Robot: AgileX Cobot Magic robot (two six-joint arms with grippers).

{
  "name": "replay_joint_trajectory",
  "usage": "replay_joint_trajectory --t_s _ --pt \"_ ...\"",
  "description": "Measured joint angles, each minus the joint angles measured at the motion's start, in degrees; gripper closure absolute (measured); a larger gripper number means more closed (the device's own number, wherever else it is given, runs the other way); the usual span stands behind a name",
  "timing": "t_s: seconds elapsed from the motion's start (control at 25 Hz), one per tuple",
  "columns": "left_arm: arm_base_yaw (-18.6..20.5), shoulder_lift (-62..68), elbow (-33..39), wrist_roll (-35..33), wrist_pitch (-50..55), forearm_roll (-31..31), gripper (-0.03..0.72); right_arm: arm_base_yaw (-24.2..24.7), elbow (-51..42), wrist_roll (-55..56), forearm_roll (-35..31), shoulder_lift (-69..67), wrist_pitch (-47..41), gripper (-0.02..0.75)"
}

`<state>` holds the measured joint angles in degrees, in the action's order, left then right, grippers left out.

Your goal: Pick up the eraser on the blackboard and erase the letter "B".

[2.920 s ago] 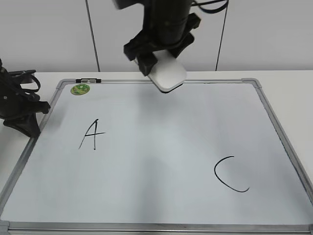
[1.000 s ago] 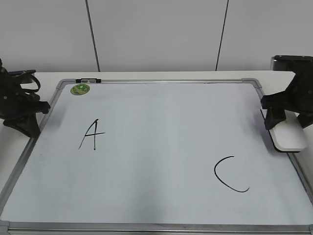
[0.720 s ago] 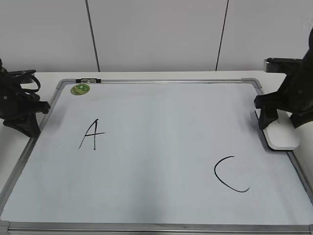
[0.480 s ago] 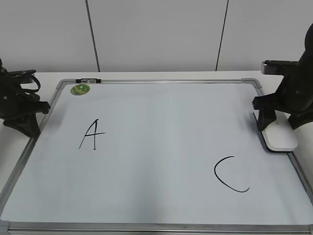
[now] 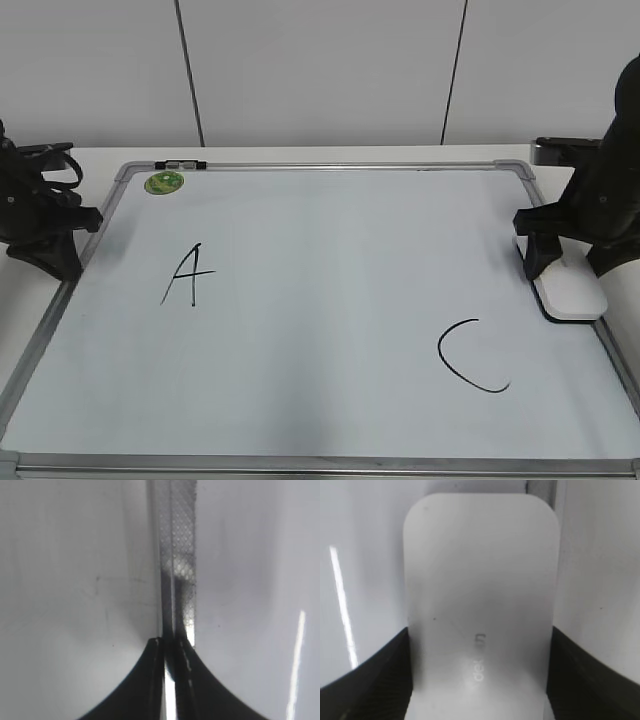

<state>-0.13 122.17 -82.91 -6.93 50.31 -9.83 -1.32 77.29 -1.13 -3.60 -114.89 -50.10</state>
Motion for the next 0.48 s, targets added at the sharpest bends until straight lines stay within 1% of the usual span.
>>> replay_joint_trajectory --t_s 0.08,0.28,0.48 --pt "0.00 0.00 0.00 0.00 0.00 0.00 0.678 0.00 0.00 0.00 0.00 -0.09 0.00 0.172" --pt "0.00 0.00 0.00 0.00 0.00 0.00 0.677 0.00 0.00 0.00 -1.01 -0.09 0.71 0.108" --pt "0.00 0.00 0.00 0.00 0.00 0.00 0.673 0.00 0.43 0.00 -0.88 0.92 -0.10 0.101"
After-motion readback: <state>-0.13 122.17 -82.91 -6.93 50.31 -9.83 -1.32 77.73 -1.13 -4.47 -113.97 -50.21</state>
